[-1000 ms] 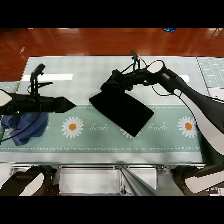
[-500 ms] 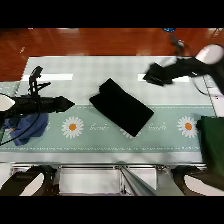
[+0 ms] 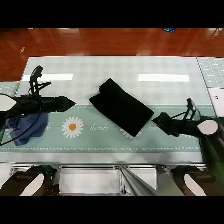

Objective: Fold the shirts.

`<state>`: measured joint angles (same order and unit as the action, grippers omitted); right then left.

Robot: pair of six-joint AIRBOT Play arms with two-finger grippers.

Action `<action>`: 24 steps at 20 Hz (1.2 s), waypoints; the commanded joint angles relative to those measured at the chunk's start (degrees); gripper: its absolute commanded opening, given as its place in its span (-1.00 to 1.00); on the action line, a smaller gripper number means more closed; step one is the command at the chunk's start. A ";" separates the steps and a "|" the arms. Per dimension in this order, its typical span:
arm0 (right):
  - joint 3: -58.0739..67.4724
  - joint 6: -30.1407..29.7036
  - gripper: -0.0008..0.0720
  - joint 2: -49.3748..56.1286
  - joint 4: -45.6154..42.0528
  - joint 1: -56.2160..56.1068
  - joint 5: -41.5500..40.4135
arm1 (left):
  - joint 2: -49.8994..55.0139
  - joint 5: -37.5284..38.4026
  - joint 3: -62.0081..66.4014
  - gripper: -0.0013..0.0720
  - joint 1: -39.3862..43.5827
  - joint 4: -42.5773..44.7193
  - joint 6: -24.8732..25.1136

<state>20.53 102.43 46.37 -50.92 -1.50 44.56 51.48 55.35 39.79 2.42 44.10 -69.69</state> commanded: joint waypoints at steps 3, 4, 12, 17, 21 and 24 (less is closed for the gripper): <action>-2.67 -17.94 0.15 12.92 26.58 -4.13 -6.88 | 0.61 -0.52 -0.02 -0.91 1.20 -0.15 0.02; -1.11 -21.35 0.15 16.04 30.03 -5.18 -6.93 | 0.92 -0.52 -0.02 -0.91 1.20 -0.15 0.00; 21.57 -31.71 -0.90 36.57 35.74 -13.11 0.24 | 2.16 -0.90 -0.02 -0.91 1.20 -0.15 0.00; 42.62 -25.94 -0.91 36.57 24.11 -12.98 4.83 | 2.43 -0.96 -0.02 -0.91 1.20 -0.15 0.00; 63.32 -16.37 -0.91 36.57 8.35 -10.75 11.30 | 2.78 -0.96 -0.02 -0.91 1.20 -0.13 0.02; 75.58 -12.68 -0.91 36.54 5.01 -5.97 16.83 | 2.78 -1.38 -0.02 -0.91 1.20 -0.13 0.00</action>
<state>84.14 84.66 82.85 -39.09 -10.81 55.68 54.17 54.28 39.77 3.62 43.92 -69.71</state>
